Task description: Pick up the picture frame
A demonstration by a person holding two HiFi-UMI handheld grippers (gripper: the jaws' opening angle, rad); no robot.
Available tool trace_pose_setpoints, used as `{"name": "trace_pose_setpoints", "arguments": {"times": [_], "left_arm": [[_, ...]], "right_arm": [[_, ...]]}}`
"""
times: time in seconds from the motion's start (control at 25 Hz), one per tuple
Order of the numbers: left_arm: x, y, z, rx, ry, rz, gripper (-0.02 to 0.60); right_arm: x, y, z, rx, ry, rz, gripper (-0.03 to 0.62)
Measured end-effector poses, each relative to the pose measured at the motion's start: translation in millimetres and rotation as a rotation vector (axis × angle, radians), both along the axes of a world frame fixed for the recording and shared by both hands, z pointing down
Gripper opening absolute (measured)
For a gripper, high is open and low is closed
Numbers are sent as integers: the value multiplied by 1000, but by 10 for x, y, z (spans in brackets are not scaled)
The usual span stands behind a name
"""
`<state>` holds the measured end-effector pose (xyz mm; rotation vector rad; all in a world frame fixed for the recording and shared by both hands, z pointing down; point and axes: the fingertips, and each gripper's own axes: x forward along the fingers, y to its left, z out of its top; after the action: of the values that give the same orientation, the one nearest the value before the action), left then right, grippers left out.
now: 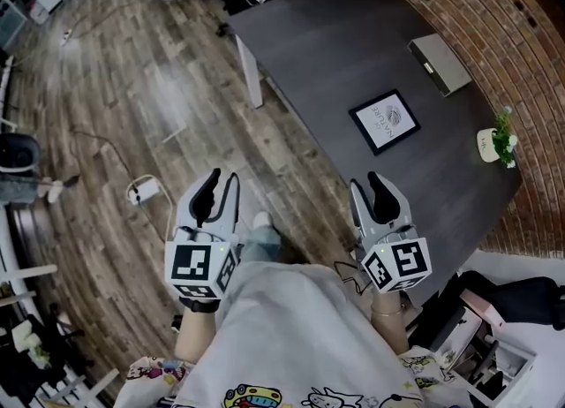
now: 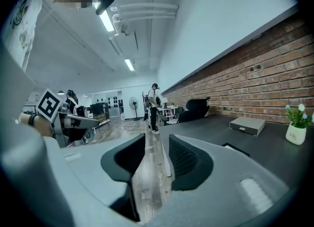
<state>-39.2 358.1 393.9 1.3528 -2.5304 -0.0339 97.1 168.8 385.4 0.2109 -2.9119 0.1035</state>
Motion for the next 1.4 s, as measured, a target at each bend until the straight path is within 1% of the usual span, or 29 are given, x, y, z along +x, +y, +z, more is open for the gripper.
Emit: {"name": "trace_pose_setpoints", "arguments": {"times": [0.2,0.24,0.44,0.64,0.84,1.04,1.16,1.28,1.4], "left_arm": [[-437,14,57,-7,3,23,112],[-503,27,76,-8,6,30,112],[-768,96,156,-18,22,63,117],[-924,41,232,-23,47,91,126],[-1016,-96,284,-23,63,109,137],[-1178,-338,322,-35,65,120,150],[-1344,-558,308,-43,54,141,153],[-1548,-880,253,-48,36,168,156],[-1704,-1300,173,-45,16,215,159]], "right_arm": [[-362,-20,94,-8,22,44,162],[-416,-19,115,-7,27,56,173],[-560,-12,170,-10,54,117,184],[-601,-78,186,-17,74,169,193],[-640,-188,247,-26,92,192,224],[-772,-468,315,-45,89,221,253],[-886,-710,329,-53,78,254,262],[-987,-999,315,-71,62,290,265],[-1024,-1323,302,-95,44,337,276]]}}
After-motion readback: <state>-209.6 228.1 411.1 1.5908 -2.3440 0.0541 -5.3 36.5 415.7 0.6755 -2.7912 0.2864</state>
